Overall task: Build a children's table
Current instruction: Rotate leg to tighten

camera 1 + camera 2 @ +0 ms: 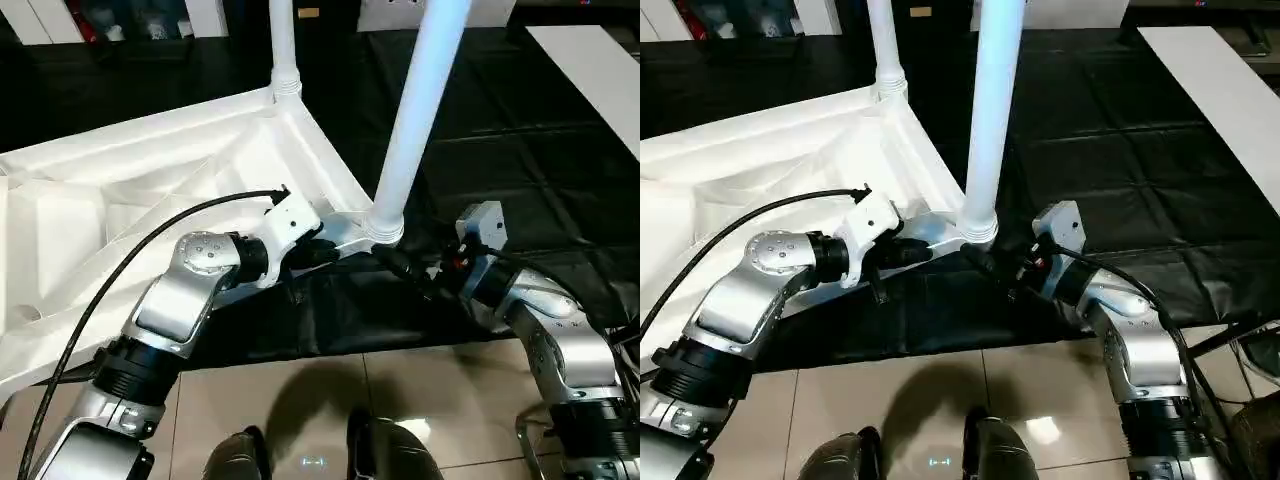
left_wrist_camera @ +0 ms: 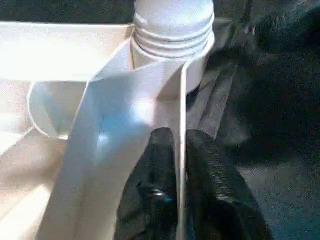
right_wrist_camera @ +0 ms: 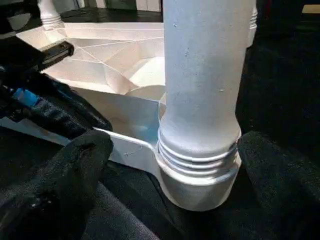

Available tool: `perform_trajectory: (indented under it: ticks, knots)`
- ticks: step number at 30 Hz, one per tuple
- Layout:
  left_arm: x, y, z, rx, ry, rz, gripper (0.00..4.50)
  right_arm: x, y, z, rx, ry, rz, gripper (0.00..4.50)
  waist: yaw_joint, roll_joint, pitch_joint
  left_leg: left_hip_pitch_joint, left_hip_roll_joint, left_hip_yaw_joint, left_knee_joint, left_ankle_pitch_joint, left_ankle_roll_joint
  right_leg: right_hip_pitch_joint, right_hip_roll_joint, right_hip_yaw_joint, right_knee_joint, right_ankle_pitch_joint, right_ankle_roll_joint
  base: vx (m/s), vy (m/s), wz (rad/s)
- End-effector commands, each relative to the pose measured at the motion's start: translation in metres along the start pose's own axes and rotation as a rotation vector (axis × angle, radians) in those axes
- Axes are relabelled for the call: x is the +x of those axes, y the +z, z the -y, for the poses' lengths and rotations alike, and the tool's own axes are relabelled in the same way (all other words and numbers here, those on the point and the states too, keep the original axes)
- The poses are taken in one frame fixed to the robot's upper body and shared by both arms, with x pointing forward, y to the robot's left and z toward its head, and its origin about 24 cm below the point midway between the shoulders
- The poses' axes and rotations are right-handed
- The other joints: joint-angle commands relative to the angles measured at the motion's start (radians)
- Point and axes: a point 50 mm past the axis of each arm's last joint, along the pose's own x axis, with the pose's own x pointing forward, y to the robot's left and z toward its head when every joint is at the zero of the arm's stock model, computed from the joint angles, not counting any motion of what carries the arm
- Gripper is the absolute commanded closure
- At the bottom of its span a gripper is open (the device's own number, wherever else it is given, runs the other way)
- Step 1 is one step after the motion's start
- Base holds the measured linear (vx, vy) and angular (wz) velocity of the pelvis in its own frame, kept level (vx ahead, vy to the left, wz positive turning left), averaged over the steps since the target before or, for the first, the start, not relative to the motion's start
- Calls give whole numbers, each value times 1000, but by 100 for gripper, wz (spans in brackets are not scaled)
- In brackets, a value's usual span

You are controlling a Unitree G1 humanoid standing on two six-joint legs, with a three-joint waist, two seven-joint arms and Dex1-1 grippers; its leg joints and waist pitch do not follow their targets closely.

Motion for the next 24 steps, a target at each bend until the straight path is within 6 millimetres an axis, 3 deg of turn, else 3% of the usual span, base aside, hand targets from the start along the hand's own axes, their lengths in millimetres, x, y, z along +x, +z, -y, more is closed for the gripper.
perform_trajectory:
  ticks: [1, 2, 9, 15, 24]
  knots:
    - [1, -11, -1, -9, 18, -44, 379, -4, 0, -2, -6, 23, 1, 0, 5, -7, -90, 5, 44, -20, -61, -137, 154, 75, -74, 61, -67, -370, -152, 0, 0, 0]
    - [2, -12, -1, -7, 17, -50, 360, -3, 0, -3, -6, 28, 0, 0, 5, -7, -90, 5, 45, -20, -61, -136, 156, 76, -75, 61, -66, -365, -155, 0, 0, 0]
    - [4, -11, 1, -20, -21, -55, 357, -3, -1, -4, -9, 44, -3, 0, 5, -8, -85, 6, 41, -20, -62, -172, 134, 75, -77, 58, -76, -447, -127, 0, 0, 0]
    - [6, -17, 1, -22, -51, -121, 427, -3, -2, -4, -16, 51, -13, 0, 6, -6, -86, 8, 42, -20, -63, -169, 137, 74, -76, 59, -75, -433, -131, 0, 0, 0]
    - [7, -12, -1, 45, -83, -102, 446, -4, -1, -2, -31, 45, -16, 0, 11, -6, -85, 8, 42, -22, -63, -186, 122, 74, -79, 57, -82, -478, -114, 0, 0, 0]
